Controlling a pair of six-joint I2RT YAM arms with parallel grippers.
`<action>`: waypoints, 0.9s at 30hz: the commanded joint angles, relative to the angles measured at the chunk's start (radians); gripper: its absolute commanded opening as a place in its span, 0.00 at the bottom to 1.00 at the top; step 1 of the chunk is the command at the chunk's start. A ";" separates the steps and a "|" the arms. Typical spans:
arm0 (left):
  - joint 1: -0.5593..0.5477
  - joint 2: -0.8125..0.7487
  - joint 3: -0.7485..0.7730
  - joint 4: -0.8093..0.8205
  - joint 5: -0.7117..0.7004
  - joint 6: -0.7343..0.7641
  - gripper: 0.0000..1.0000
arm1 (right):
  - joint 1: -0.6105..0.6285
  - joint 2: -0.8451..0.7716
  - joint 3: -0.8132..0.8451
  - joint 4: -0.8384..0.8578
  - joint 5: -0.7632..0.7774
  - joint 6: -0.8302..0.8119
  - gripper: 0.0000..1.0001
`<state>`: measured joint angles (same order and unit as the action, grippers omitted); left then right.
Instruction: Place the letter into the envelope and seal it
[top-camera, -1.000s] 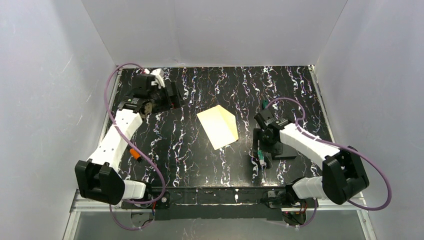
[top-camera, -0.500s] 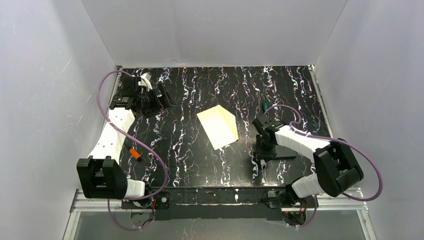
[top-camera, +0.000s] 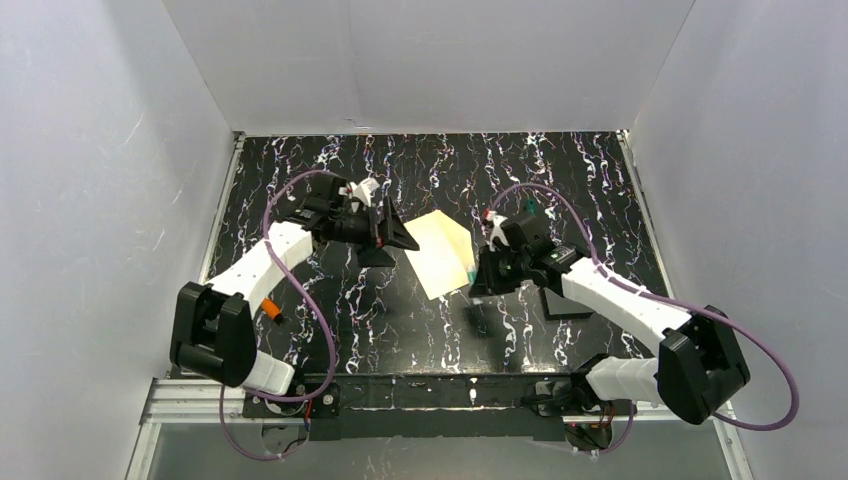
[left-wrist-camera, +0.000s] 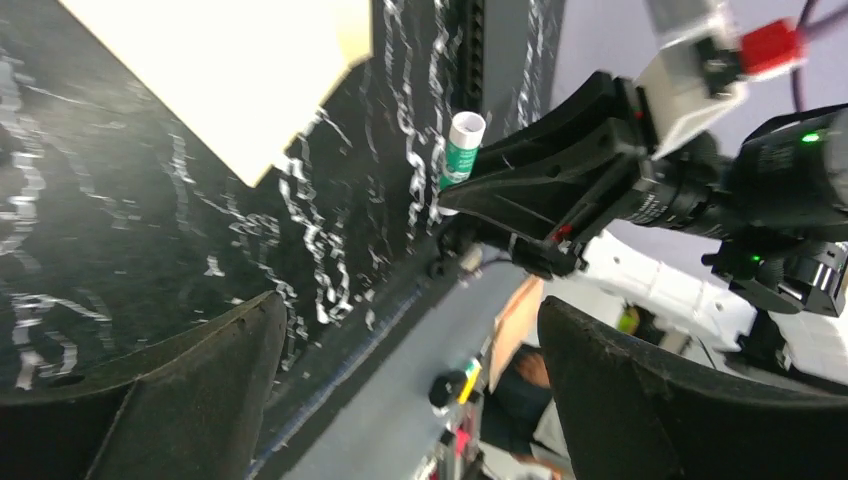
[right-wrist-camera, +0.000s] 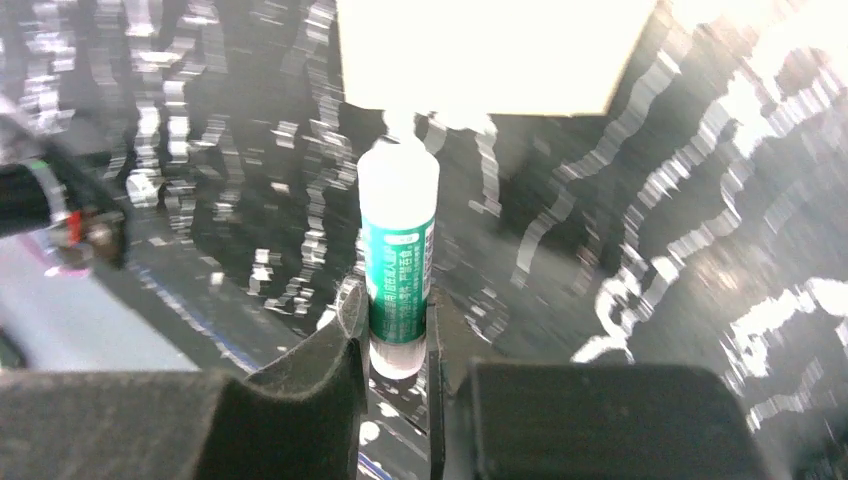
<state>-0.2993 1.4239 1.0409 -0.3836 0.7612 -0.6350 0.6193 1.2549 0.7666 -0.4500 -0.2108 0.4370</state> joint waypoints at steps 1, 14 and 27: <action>-0.055 0.028 0.016 0.047 0.154 -0.102 0.95 | 0.058 0.007 0.104 0.169 -0.199 -0.099 0.10; -0.121 0.106 0.043 0.026 0.135 -0.212 0.73 | 0.146 0.216 0.352 0.108 -0.198 -0.214 0.12; -0.124 0.190 0.090 0.035 0.137 -0.246 0.44 | 0.155 0.276 0.450 0.040 -0.245 -0.289 0.11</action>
<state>-0.4210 1.6176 1.0893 -0.3367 0.8734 -0.8761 0.7692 1.5188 1.1603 -0.3973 -0.4305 0.1799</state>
